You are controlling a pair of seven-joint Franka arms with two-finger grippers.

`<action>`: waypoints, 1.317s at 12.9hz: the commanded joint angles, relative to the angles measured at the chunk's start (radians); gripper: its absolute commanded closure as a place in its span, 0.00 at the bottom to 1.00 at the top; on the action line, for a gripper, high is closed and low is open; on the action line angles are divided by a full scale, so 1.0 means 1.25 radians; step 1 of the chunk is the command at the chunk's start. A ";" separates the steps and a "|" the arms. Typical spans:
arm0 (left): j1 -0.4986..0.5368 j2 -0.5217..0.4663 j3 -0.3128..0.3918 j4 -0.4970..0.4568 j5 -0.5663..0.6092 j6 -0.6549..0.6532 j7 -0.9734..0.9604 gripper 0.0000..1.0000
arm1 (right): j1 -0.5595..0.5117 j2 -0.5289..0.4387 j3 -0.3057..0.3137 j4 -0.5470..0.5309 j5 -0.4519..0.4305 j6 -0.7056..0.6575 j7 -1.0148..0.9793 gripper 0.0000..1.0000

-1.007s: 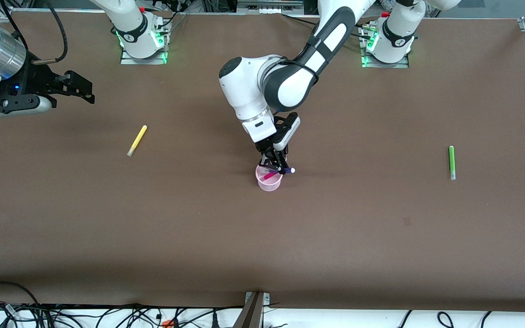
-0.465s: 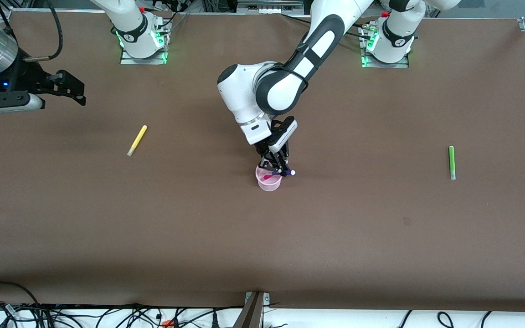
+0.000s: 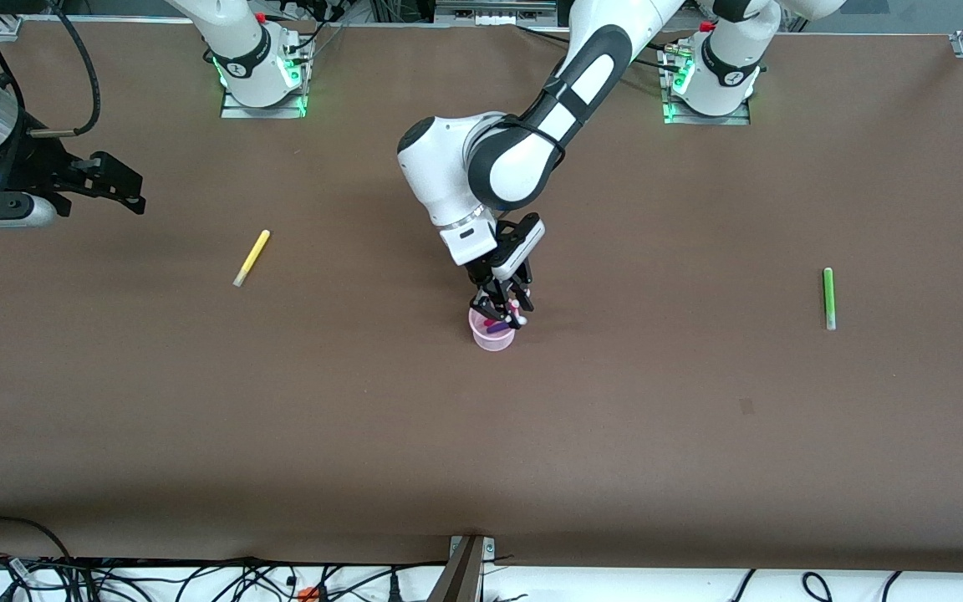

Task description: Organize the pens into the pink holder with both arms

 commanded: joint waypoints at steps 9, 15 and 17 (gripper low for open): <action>0.294 -0.278 0.005 0.034 -0.456 -0.105 0.700 0.00 | -0.001 0.002 0.004 0.016 -0.001 -0.014 0.015 0.00; 0.545 -0.380 0.006 0.030 -0.644 -0.334 1.406 0.00 | 0.001 0.000 0.007 0.016 0.001 -0.015 0.016 0.00; 0.605 -0.403 0.006 -0.017 -0.648 -0.344 1.577 0.00 | 0.001 0.000 0.007 0.016 0.002 -0.015 0.016 0.00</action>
